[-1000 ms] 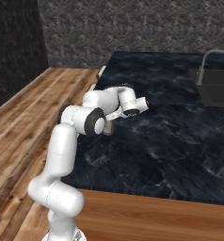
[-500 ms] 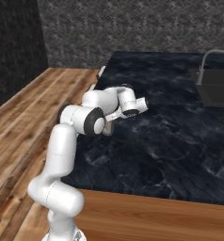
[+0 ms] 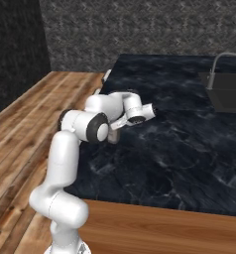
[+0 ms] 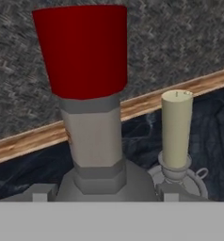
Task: Get the candle and the liquor from the cabinet and move them to the dining counter.
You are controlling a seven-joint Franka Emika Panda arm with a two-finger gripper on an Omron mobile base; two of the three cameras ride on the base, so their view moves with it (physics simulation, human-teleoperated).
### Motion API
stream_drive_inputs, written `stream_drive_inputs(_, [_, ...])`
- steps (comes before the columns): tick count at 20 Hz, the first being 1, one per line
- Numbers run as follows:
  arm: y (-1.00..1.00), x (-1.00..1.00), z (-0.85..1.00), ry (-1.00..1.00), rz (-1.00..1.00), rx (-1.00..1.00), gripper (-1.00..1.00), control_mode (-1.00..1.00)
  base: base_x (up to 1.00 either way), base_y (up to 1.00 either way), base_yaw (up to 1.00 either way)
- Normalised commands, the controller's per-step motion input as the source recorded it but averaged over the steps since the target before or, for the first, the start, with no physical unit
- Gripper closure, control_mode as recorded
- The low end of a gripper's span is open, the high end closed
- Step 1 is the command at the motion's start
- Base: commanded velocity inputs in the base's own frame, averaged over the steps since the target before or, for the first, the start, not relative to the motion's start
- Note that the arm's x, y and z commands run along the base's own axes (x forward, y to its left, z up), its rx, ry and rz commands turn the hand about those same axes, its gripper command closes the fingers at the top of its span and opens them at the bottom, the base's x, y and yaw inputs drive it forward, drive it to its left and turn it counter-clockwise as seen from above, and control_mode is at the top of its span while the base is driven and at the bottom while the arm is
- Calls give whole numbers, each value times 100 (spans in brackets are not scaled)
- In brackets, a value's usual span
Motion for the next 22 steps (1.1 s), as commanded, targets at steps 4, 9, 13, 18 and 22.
stream_drive_inputs(4, [2, -19, -34, -3, 0, -1, 100, -100, 0, 0, 0])
stream_drive_inputs(9, [2, -22, -37, -1, 0, -2, -100, -100, 0, 0, 0])
stream_drive_inputs(13, [1, -18, -35, 0, -2, -2, -100, -100, 0, 0, 0])
stream_drive_inputs(18, [0, -14, -18, 0, -3, 0, -100, -100, 0, 0, 0])
stream_drive_inputs(22, [-1, -23, -8, 0, 0, 0, -100, -100, 0, 0, 0])
